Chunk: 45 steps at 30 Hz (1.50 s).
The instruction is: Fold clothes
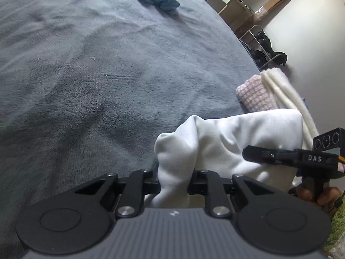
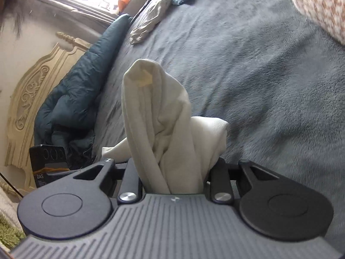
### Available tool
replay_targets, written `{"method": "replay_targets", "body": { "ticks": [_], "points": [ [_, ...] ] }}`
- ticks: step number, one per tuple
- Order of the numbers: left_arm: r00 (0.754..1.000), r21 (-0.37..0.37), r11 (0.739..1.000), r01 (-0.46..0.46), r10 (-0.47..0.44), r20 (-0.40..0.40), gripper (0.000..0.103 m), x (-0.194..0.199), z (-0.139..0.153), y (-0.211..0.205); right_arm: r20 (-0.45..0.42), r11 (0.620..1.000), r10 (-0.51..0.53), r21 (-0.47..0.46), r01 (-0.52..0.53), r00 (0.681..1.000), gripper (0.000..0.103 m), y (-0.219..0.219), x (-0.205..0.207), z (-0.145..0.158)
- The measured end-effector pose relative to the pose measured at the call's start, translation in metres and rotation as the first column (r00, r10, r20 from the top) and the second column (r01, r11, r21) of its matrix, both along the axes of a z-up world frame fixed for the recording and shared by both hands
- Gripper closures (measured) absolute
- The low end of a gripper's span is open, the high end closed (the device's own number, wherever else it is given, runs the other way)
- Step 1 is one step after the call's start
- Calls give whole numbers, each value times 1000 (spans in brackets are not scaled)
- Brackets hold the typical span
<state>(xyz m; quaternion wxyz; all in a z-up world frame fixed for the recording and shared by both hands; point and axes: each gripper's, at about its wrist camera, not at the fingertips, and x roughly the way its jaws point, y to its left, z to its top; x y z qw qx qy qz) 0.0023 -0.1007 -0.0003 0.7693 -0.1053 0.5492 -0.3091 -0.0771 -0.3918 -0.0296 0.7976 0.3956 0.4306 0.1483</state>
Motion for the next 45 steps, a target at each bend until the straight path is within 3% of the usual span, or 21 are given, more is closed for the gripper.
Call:
{"method": "replay_targets", "body": {
  "ticks": [6,10,15,22,29,34,38,41,45],
  "points": [
    [999,10,1000,-1,1,-45,86,-22,41,-3,18,1000,9,1,-9,1000,80,7,-22,36],
    [999,78,997,17,-14,-36,86,-40,74,-16,36,999,49,-13,-48,998,80,8,-41,61],
    [998,114,992,-62,65,-18,86,-68,120,-34,102,995,98,-12,-97,990,80,0,-62,95],
    [980,124,976,-177,163,114,87,-109,194,-61,239,983,185,-40,-180,953,80,-27,-72,151],
    [975,39,986,-160,152,163,87,-104,241,-79,307,974,224,-115,-198,925,80,-47,-65,206],
    [976,-83,995,-57,73,205,87,-90,266,-80,327,969,188,-215,-121,926,80,-48,-74,255],
    [966,-166,985,45,0,260,87,-85,289,-82,352,960,127,-278,-25,927,80,-45,-87,295],
    [955,-185,980,78,-20,297,87,-89,307,-89,391,957,97,-291,23,915,80,-46,-102,316],
    [938,-183,982,55,12,346,88,-111,336,-110,449,962,112,-274,17,887,80,-67,-121,330]
  ]
}}
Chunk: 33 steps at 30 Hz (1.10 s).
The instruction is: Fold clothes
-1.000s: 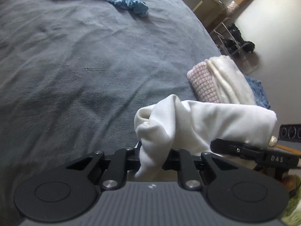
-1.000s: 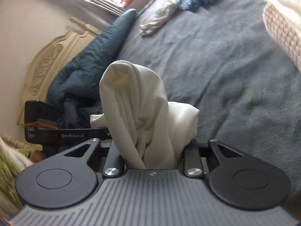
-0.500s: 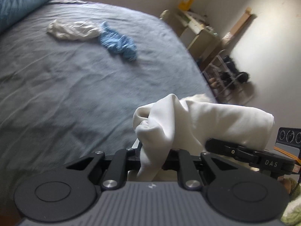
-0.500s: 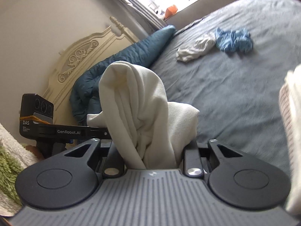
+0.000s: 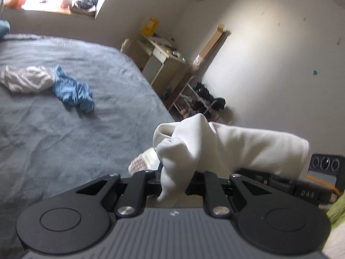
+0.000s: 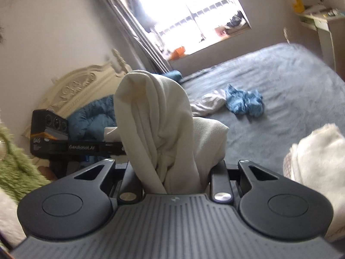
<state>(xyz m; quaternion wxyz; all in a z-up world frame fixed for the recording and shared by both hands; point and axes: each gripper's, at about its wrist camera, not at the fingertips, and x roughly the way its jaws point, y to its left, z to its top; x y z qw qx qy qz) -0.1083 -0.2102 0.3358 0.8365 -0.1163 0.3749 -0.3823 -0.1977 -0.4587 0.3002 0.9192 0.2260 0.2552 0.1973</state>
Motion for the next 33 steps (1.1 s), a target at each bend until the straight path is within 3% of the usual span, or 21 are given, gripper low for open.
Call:
{"method": "replay_targets", "body": {
  "ticks": [4,7,11,18,21,29,33],
  "points": [
    [989,38,994,-107,102,108,88,-47,33,-34,101,995,95,15,-97,990,80,-38,-15,12],
    [974,26,984,-178,173,143,88,-82,47,-62,184,978,204,11,-210,962,80,-76,-30,21],
    [969,-19,972,-233,234,75,88,-105,45,-100,217,957,290,-37,-289,932,80,-117,-45,26],
    [981,-92,977,-194,193,-22,88,-107,28,-146,140,967,253,-62,-246,957,80,-176,-59,32],
    [984,-123,978,-166,157,-78,88,-97,14,-154,67,977,211,-39,-209,975,81,-190,-51,33],
    [977,-202,977,-74,30,-211,88,-27,-54,-168,-180,997,68,37,-62,981,81,-216,10,-3],
    [966,-187,981,-43,-6,-257,88,24,-93,-181,-231,999,53,21,-49,971,81,-226,43,-36]
  ]
}}
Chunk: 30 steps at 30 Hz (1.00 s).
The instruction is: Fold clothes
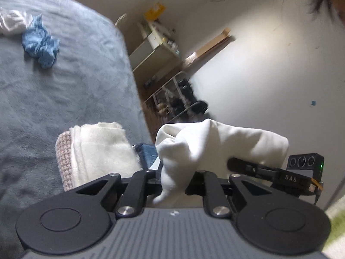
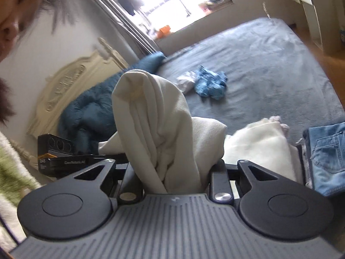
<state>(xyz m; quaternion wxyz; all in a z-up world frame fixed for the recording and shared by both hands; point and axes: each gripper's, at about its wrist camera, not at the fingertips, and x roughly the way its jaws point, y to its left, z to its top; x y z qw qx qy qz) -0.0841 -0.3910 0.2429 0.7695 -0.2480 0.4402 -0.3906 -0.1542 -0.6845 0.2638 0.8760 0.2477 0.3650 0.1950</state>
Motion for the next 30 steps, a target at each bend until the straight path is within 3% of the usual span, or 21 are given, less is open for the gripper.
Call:
{"method": "replay_targets", "body": {
  "ticks": [7,14,17,24,26,28,30],
  "points": [
    [998,103,995,-1,-5,56,88,75,-37,-39,-31,997,62,53,-60,998,81,-49,77,-60],
    [998,231,971,-62,61,11,88,127,-99,-75,-92,967,194,184,-175,977,81,-98,168,-154],
    [998,242,968,-67,70,-3,88,142,-124,-81,-150,957,226,218,-191,962,81,-111,195,-194],
    [994,201,978,-51,69,-83,86,169,-175,-70,-230,949,224,273,-158,947,80,-114,216,-244],
    [991,190,981,-44,67,-114,82,175,-187,-64,-275,949,201,294,-117,940,74,-113,218,-256],
    [987,175,983,-46,72,-146,72,181,-192,-56,-335,946,172,317,-60,926,69,-117,220,-264],
    [984,156,986,-63,88,-156,68,188,-191,-44,-385,951,141,309,-16,912,63,-121,219,-260]
  ]
}}
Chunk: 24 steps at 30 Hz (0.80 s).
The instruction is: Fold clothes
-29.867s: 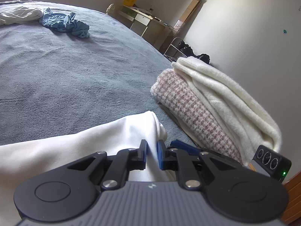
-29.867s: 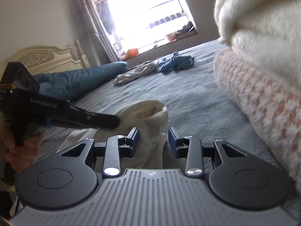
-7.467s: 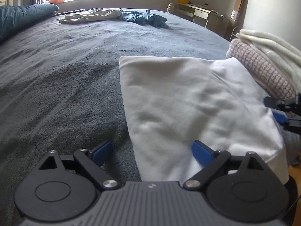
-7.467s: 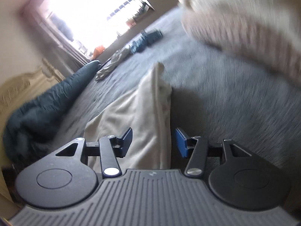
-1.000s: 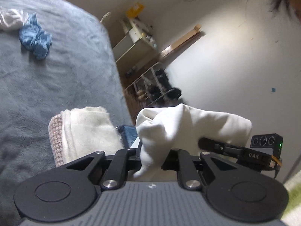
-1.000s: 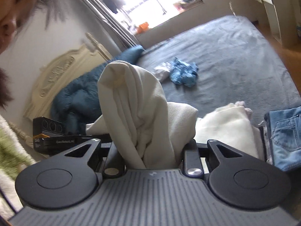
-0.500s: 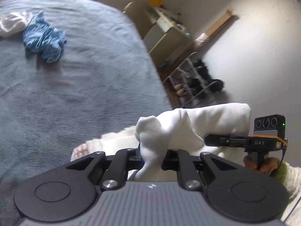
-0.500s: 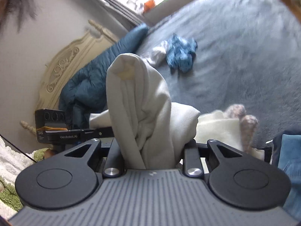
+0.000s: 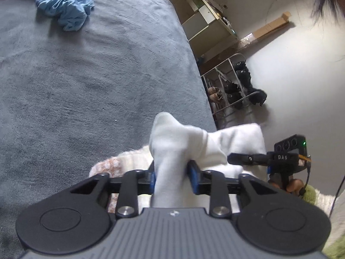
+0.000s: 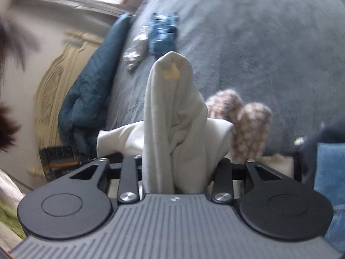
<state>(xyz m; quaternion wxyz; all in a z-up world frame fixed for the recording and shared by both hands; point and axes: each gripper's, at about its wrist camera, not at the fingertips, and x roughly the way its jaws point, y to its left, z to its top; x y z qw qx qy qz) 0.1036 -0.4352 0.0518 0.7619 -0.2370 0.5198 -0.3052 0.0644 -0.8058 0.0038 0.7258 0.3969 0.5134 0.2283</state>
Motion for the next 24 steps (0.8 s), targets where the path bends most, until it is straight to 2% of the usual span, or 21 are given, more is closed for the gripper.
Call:
{"method": "replay_targets", "body": {
  "ticks": [4,6,9,13,16,22,24],
  "points": [
    [999,-7,1000,-16,16,32,50,18,10,16,-33,996,-29,-89,26,999,54,-7,-5,25],
    [998,-11,1000,16,-15,68,48,28,14,14,-29,990,-43,-137,39,999,46,-14,-1,35],
    [992,-27,996,88,-85,93,41,41,17,-2,4,982,-85,-171,85,996,44,-28,6,44],
    [972,-40,975,217,-212,99,38,54,11,-33,57,987,-79,-135,86,995,43,-30,22,39],
    [953,-29,954,297,-294,77,38,61,-2,-53,55,988,-22,-148,30,998,44,-23,30,30],
    [901,-7,903,430,-429,62,38,70,-16,-82,33,997,-30,-70,32,999,44,-35,40,9],
    [885,3,887,462,-461,57,38,68,-17,-87,26,998,-32,-50,33,999,47,-34,43,4]
  ]
}}
